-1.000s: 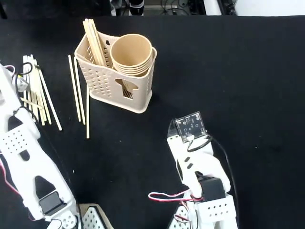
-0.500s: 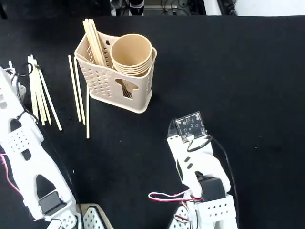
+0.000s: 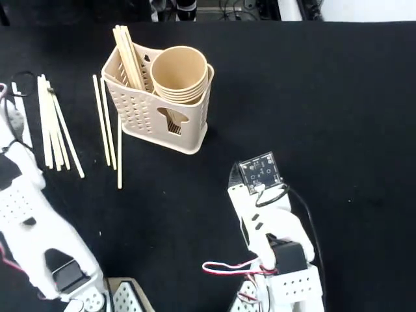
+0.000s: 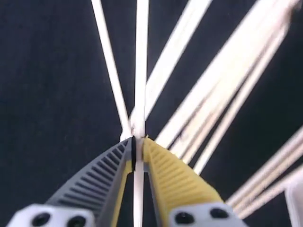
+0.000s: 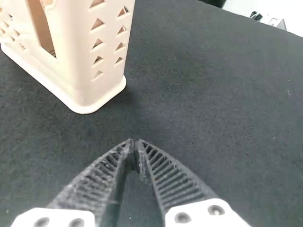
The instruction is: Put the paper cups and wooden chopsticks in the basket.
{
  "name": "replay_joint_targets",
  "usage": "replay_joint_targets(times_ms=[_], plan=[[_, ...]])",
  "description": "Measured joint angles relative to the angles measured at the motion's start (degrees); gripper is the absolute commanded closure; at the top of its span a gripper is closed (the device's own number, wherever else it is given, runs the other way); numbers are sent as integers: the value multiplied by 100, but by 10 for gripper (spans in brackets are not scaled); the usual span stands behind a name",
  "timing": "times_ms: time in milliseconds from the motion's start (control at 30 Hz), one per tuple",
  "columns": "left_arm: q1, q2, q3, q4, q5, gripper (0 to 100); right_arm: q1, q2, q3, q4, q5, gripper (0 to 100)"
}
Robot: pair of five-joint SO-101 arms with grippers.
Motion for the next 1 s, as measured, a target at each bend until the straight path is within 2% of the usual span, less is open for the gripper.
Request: replay_joint_targets(times_ms=[167,400,600,767,867,1000], plan=[[0,-1451,1187,0,-44,971,0,0,0,0,0,984],[26,-3200,1952,0,-44,971,0,0,0,0,0,984],[510,-4888,2875,-255,-44,971,0,0,0,0,0,984],[1046,-6734,4527,-1380,-44,971,0,0,0,0,0,984],[1363,-7921,5899,-2488,-44,971,0,0,0,0,0,984],[1662,-9495,7798,-4387,-53,971,0,0,0,0,0,984]])
